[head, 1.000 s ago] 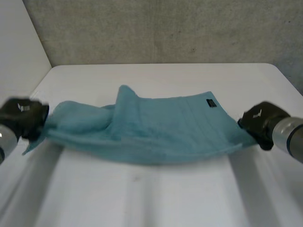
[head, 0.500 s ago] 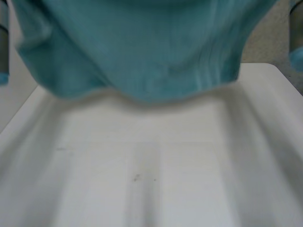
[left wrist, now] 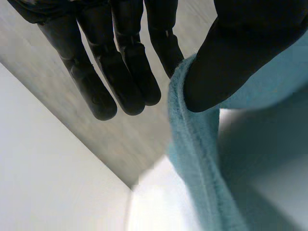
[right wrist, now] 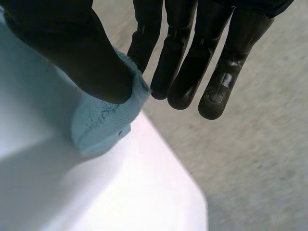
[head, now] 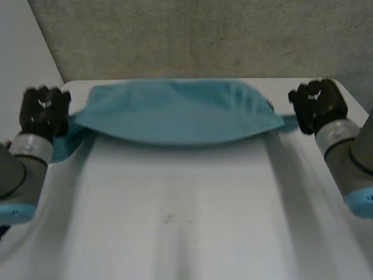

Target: Fold the laundry

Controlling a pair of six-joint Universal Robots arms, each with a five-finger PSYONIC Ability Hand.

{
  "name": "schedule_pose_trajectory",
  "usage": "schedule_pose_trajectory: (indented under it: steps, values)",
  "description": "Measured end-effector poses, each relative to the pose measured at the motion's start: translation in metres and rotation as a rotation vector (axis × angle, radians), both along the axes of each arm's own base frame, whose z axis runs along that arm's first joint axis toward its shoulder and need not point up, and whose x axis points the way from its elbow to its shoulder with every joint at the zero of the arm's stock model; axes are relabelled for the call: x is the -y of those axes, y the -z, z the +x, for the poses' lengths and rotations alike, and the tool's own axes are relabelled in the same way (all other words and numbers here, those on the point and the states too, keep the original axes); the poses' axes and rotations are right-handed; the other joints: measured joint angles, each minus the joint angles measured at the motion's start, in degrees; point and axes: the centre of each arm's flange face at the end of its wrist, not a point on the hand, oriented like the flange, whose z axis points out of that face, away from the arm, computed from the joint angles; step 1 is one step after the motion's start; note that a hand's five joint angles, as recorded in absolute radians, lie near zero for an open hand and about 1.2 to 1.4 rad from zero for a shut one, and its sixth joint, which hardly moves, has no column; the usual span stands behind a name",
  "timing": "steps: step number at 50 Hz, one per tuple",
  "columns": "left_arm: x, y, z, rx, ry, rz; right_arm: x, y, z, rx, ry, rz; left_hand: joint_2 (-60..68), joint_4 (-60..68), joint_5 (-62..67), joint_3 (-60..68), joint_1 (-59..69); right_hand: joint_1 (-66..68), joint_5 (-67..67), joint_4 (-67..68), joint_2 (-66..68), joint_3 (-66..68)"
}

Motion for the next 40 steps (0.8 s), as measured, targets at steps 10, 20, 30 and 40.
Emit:
schedule_pose_trajectory:
  steps: [10,20,30,40]
  values:
    - [0.001,0.055,0.025,0.019,-0.069,0.194,-0.003,0.043,-0.037,-0.025,0.070,0.150,-11.98,-11.76,-9.09,-11.59,-9.31,0.00,0.00,0.00,0.00,0.00]
    - [0.000,0.061,0.032,0.020,-0.092,0.252,0.009,0.045,-0.064,-0.019,0.154,0.167,-37.40,-37.50,-34.95,-36.86,-32.91,0.00,0.00,0.00,0.00,0.00]
    - [0.000,0.061,0.054,0.017,-0.163,0.270,0.015,0.047,-0.080,-0.004,0.204,0.182,-35.21,-35.09,-33.08,-34.51,-30.69,0.00,0.00,0.00,0.00,0.00]
    - [-0.016,0.058,0.064,0.014,-0.185,0.321,0.013,0.048,-0.082,-0.005,0.203,0.192,-0.22,-0.26,-2.70,-0.22,2.33,0.00,0.01,0.00,0.00,0.00]
